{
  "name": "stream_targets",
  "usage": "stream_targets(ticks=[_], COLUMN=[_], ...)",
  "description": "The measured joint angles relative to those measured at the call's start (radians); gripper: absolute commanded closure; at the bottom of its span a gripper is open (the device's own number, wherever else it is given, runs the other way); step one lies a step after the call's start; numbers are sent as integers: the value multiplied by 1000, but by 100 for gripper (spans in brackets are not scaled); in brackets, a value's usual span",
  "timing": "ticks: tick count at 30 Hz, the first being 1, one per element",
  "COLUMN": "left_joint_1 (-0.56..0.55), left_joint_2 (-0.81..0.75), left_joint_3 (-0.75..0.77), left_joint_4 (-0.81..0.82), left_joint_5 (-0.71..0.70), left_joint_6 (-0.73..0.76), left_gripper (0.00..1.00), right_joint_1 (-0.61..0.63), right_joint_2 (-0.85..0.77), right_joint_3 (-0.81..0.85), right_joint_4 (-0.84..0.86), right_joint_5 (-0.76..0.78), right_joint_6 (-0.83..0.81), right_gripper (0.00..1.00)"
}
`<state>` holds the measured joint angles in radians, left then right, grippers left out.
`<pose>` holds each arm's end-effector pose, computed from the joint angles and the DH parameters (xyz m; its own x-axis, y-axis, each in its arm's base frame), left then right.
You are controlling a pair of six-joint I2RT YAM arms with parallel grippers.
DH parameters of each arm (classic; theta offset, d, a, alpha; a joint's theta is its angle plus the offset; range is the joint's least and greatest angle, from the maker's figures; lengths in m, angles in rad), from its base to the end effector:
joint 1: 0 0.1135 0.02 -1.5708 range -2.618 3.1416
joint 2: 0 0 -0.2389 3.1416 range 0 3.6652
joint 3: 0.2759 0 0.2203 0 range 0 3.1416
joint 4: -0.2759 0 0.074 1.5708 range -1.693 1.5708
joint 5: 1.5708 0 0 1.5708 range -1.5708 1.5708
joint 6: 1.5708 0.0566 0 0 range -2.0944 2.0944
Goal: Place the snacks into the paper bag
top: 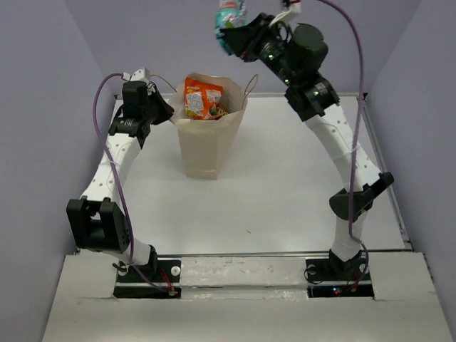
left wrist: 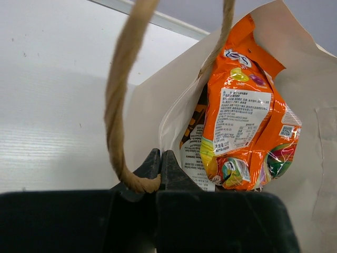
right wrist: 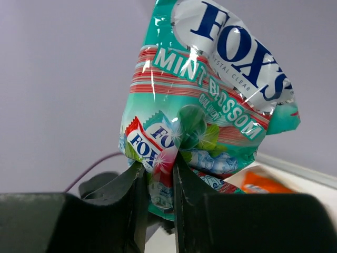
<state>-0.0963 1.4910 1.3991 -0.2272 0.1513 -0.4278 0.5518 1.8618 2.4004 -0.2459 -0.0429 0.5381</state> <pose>0.3385 -0.0413 0.3512 -0.3827 -0.3751 -0.8443 0.0866 0.8953 -0.4369 0.3093 0.1933 0.5403 -0.0753 0.5549 -0.8285 -0.6057 0.6346 0.4801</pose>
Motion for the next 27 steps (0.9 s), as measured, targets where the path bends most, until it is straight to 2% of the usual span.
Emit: stream_targets(ticks=[2,5,9,12,14,16,21,24,25,27], left_joint_1=[0,0,0,0,-1,-2,-2,-2,-3,-3], left_joint_2=[0,0,-2,-2,-2,-2,-2,-2,-2,-2], left_joint_3=[0,0,0,0,0,0,0,0,0,0], left_joint_4=[-1,-1,-2,-2,-3,-2,-1,-2,-2,-1], left_joint_5=[-2,-6,-9,-14,-14,-13,-13,-13,-13,-13], left_joint_6=[0,0,1,4,5,5,5,5,5,5], left_gripper=[100,100,100,100,100,100,100,100,100,100], right_joint_1=[76,139,167,169,170,171,171,175,178,182], right_joint_2=[71,176,250,256,254,255,348,415,447,506], right_joint_3=[2,-20,-146,-275,-327,-309,-99,-24,16,102], right_joint_4=[70,84,54,37,24,-23,-227,-304,-336,-385], right_joint_5=[-87,-128,-136,-86,-23,22,100,140,152,172], right_joint_6=[13,26,39,47,43,33,6,13,14,12], right_gripper=[99,99,98,95,87,79,68,54,40,30])
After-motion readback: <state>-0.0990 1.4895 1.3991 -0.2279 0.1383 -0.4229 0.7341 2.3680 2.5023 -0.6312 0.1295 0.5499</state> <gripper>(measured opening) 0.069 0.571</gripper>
